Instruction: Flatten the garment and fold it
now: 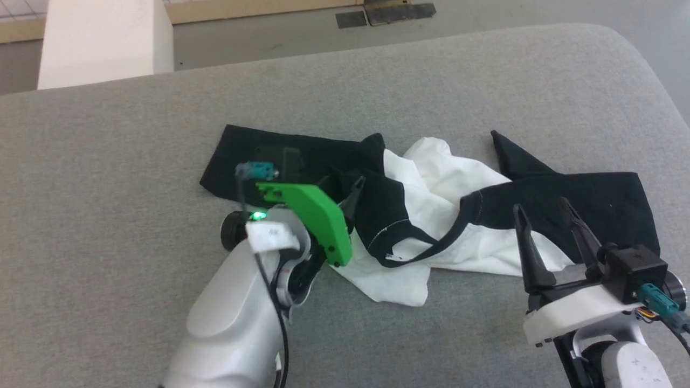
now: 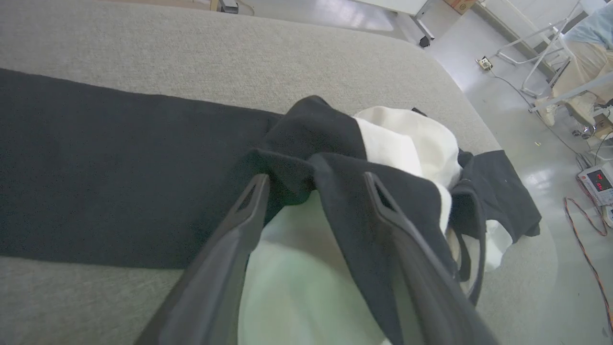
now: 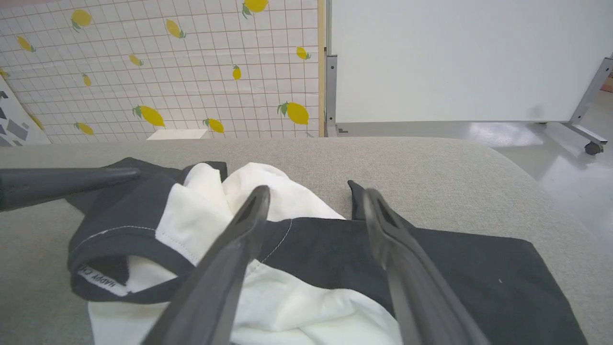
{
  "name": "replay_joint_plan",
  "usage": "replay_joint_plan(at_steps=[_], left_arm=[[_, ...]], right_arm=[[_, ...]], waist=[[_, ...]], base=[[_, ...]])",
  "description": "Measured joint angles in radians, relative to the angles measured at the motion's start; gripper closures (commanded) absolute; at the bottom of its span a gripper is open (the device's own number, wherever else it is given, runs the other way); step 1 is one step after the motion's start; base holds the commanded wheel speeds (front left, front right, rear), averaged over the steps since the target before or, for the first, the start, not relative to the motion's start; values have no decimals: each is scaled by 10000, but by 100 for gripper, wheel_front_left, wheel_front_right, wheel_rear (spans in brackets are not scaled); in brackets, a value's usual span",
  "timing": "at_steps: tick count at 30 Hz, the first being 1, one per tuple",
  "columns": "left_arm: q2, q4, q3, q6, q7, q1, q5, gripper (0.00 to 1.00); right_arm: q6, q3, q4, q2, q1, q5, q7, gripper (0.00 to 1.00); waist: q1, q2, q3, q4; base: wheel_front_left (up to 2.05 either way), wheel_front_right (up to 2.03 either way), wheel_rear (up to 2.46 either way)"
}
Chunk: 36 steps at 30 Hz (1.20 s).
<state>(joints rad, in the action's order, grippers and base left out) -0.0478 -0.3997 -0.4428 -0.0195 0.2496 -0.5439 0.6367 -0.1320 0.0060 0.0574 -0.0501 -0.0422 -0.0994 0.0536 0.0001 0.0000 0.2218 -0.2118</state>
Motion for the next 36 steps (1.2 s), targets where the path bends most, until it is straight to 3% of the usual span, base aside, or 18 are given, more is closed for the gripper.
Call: replay_joint_plan(at_steps=[6,7,9,14,20,28,32,36], left_arm=[[-4,-673,-399,-537,1141,-844,339,0],[-4,-738,-428,-535,1237,-938,339,46],[-13,-761,-468,-508,1275,-1034,339,100],[-123,-646,-426,-337,604,-1047,328,100],[-506,182,274,-495,-1835,-855,-8,100],[-1858,2151,1705,-1567,-3708,921,-435,100],[-2399,3175,2447,-2360,-3935,2470,-456,100],[-2579,3570,2842,-2888,-3638,3987,-261,100]], right_arm=[[0,176,-213,0,-170,-219,100,0],[0,178,-236,0,-210,-255,111,0],[0,178,-263,0,-256,-318,174,0],[0,75,-339,-4,-268,-387,182,0],[0,-59,-247,-10,-269,-320,105,0],[0,35,-71,-6,-266,-244,-163,0],[0,136,-56,-4,-252,-238,-305,0],[0,203,-50,0,-248,-224,-447,0]], waist=[[0,0,198,-260],[0,0,217,-294],[0,0,233,-343],[0,1,170,-212],[0,1,20,306],[-1,0,-232,1283],[-1,0,-361,1771],[-1,0,-491,2158]], base=[[0,0,0],[0,0,0],[0,0,0],[0,0,0],[0,0,0],[0,0,0],[0,0,0],[0,0,0]])
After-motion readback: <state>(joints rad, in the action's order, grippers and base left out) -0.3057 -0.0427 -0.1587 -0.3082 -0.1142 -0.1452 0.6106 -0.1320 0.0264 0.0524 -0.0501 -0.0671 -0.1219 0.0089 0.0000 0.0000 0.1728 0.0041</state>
